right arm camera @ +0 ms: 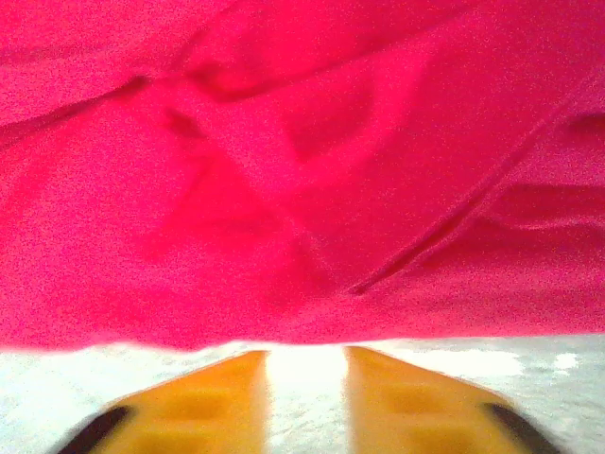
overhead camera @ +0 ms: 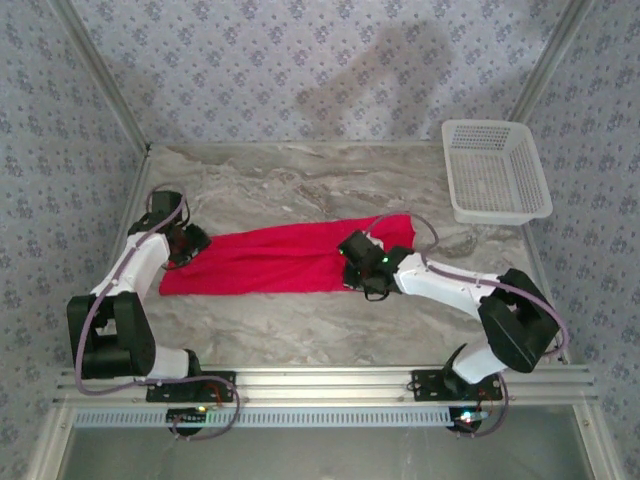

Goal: Fold the inside-out t-shirt

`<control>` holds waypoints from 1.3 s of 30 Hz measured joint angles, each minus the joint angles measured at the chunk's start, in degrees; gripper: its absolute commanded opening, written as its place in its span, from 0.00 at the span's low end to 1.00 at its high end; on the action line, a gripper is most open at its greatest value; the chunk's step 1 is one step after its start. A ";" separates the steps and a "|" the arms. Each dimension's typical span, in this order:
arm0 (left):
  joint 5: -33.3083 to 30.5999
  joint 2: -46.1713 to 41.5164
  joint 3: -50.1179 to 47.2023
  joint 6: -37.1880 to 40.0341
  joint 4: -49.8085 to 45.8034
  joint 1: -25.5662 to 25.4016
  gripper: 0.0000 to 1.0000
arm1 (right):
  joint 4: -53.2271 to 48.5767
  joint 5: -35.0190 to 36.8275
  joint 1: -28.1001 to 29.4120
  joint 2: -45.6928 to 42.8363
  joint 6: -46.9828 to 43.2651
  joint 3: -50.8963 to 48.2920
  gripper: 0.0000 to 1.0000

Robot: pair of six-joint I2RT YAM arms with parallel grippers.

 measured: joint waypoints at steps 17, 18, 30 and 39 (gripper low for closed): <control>5.01 8.04 1.68 1.05 -0.72 3.32 0.41 | -3.43 -4.79 -23.21 18.27 -16.26 27.69 0.68; 5.25 8.11 1.81 1.05 -0.72 3.28 0.41 | -3.85 -5.92 -24.20 21.29 -17.38 29.75 0.68; 6.05 10.32 4.42 1.36 -0.70 5.01 0.41 | -6.97 -9.64 -18.88 11.37 -19.08 9.18 0.70; 9.64 11.78 6.32 1.49 -0.96 10.56 0.45 | -7.37 -9.25 -14.03 -4.26 -13.11 -1.60 0.71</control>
